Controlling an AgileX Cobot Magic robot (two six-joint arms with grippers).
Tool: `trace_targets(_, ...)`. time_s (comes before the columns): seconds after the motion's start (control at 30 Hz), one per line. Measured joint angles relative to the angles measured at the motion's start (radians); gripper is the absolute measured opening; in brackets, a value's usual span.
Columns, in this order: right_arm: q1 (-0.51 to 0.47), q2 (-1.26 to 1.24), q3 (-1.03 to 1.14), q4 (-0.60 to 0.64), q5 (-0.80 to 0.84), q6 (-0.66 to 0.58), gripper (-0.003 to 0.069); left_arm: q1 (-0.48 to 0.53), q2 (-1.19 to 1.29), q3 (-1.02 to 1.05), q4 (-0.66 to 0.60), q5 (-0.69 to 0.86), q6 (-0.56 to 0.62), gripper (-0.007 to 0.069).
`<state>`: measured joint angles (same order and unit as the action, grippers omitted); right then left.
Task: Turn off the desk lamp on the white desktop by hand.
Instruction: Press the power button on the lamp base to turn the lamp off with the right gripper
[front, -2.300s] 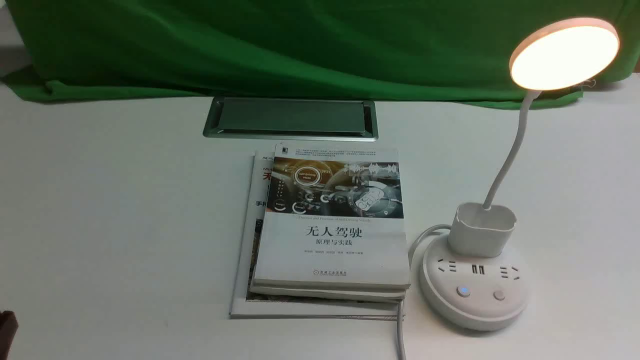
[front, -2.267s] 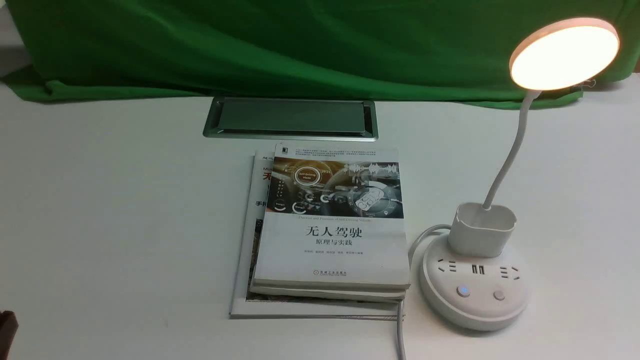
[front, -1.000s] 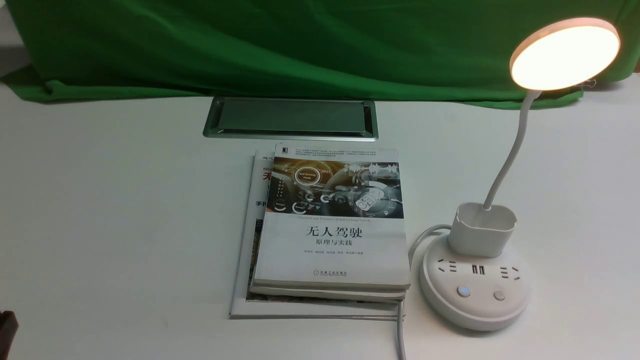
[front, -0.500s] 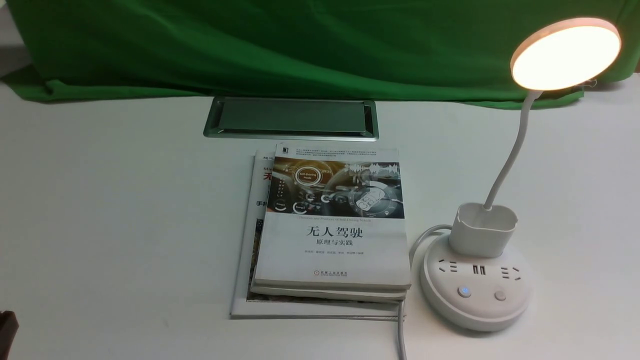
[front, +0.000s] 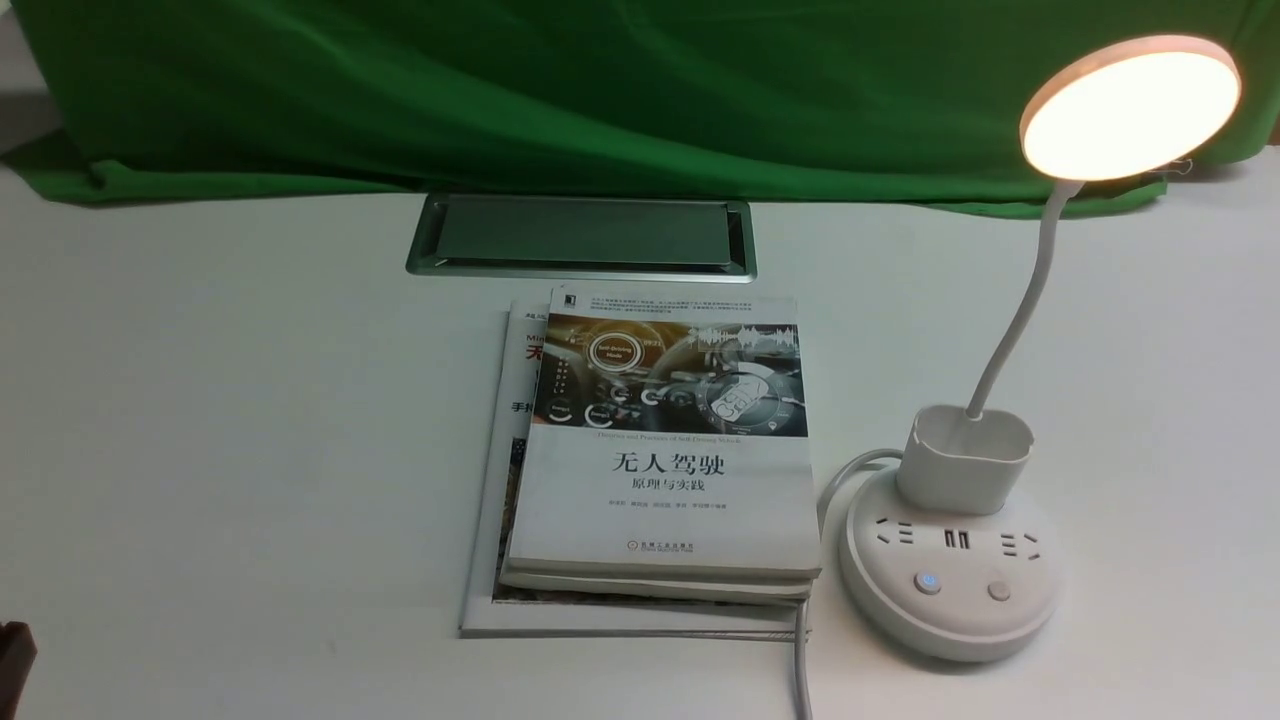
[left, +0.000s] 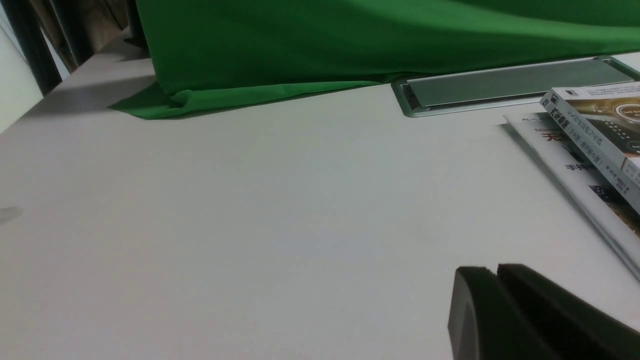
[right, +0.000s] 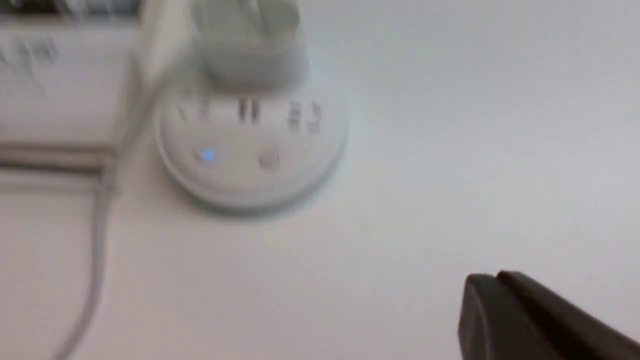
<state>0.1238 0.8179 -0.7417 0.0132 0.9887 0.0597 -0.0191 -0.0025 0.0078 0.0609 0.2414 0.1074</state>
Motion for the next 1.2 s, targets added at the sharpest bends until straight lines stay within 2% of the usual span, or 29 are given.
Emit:
trace_targets(0.17,0.069,0.228,-0.053,0.043,-0.01,-0.025,0.0046,0.0,0.0,0.0,0.0,0.0,-0.001,0.002)
trace_targets(0.33,0.232,0.452,-0.059,0.059,-0.143,-0.005,0.0044,0.0,0.0,0.0,0.0,0.0,0.0,0.002)
trace_targets(0.47,0.282,0.571,-0.068,0.065,-0.219,0.0,0.0044,0.0,0.0,0.0,0.0,0.0,0.0,0.002)
trace_targets(0.73,0.268,0.75,-0.156,0.065,-0.284,-0.012,0.0044,0.0,0.0,0.0,0.0,0.0,0.0,0.002)
trace_targets(1.2,0.233,0.795,-0.19,0.064,-0.292,-0.027,0.0035,0.0,0.0,0.0,0.0,0.0,0.001,0.002)
